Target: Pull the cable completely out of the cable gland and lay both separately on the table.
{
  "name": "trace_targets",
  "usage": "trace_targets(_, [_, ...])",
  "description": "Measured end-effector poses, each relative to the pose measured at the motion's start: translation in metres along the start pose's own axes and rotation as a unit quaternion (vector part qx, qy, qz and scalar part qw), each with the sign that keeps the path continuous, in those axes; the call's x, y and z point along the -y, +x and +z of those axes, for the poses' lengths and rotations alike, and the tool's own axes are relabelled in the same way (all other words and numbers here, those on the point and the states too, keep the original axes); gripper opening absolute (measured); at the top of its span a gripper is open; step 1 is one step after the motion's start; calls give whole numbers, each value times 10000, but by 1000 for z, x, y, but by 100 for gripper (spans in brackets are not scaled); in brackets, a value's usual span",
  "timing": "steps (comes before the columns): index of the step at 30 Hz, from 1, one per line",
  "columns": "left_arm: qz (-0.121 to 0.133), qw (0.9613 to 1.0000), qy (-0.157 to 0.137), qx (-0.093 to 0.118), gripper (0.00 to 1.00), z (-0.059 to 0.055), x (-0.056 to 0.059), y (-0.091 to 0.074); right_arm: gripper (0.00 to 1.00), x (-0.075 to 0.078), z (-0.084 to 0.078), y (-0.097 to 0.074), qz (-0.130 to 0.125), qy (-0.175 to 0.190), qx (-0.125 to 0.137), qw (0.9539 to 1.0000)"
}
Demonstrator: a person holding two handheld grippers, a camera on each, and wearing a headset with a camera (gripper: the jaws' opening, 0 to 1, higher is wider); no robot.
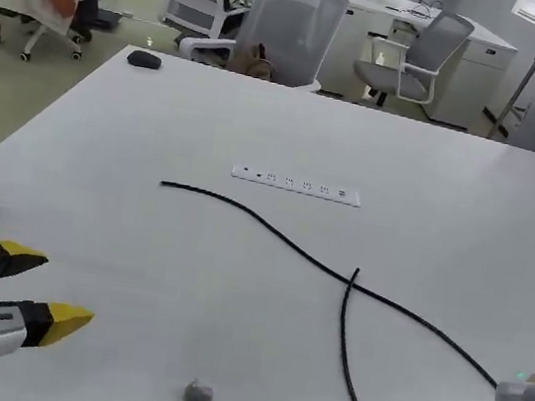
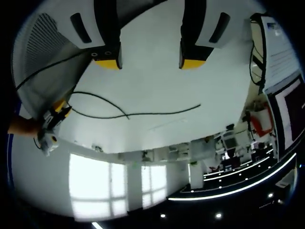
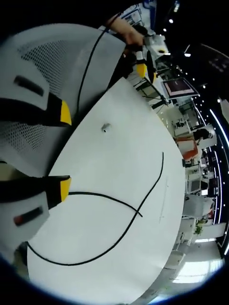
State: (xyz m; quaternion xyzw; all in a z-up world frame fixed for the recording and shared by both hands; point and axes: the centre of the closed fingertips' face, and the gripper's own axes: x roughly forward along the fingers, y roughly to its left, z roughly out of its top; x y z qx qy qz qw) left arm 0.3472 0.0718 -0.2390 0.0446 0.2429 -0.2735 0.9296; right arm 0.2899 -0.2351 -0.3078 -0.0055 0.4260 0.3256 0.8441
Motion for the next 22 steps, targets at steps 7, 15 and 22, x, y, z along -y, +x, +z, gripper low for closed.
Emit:
trace_targets(7, [58, 9995, 63, -308, 51, -21, 2, -1, 43, -6, -3, 8, 57, -48, -144, 9999])
trace_targets(15, [91, 9993, -9, -356, 50, -27, 3, -2, 44, -8, -9, 13, 13, -196, -330, 9993])
trace_targets(22, [75, 9994, 33, -328, 50, -23, 4, -2, 44, -9, -12, 13, 38, -239, -425, 9988])
